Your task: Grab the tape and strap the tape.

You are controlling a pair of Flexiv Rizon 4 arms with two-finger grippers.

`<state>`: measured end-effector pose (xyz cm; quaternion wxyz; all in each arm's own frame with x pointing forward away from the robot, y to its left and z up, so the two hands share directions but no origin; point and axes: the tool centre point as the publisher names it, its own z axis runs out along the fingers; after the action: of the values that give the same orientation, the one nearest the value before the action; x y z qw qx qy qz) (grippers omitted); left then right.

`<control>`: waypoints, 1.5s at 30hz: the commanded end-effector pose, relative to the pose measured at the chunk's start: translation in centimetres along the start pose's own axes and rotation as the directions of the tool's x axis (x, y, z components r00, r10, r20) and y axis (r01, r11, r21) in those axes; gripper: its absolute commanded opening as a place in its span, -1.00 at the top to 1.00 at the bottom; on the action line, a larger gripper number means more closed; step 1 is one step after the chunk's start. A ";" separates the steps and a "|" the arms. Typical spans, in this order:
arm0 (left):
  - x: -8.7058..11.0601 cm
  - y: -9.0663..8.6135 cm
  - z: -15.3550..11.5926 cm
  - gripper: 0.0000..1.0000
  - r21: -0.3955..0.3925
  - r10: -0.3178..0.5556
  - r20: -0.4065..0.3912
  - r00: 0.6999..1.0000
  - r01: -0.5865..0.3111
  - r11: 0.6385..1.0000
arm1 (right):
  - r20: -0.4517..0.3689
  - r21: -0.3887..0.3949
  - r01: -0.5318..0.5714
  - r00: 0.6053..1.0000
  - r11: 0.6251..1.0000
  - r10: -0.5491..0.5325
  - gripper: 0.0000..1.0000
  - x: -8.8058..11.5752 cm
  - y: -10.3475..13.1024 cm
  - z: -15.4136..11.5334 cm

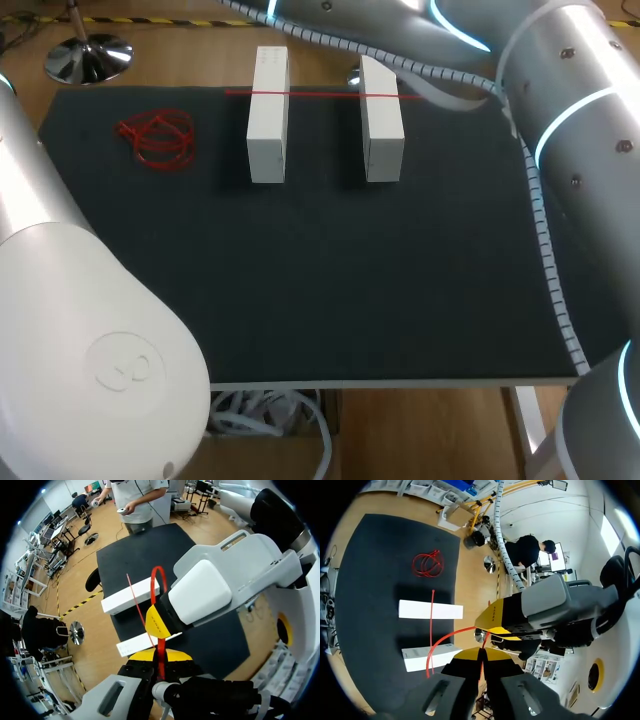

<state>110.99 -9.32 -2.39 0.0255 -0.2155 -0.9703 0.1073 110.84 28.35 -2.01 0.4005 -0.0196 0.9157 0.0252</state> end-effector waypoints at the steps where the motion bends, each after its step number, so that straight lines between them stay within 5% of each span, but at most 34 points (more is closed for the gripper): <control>1: -0.1 -0.1 0.0 1.00 -0.001 0.001 -0.003 1.000 -0.001 1.000 | -0.011 0.005 0.003 1.000 1.000 -0.003 1.00 -0.6 0.4 0.1; 45: -0.1 -0.1 0.0 1.00 -0.001 0.001 -0.003 1.000 -0.001 1.000 | 0.013 -0.015 0.012 1.000 1.000 -0.011 1.00 -0.1 0.6 -0.7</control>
<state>110.97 -9.35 -2.39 0.0256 -0.2157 -0.9702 0.1075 110.47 29.00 -1.43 0.4063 -0.0266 0.9129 0.0297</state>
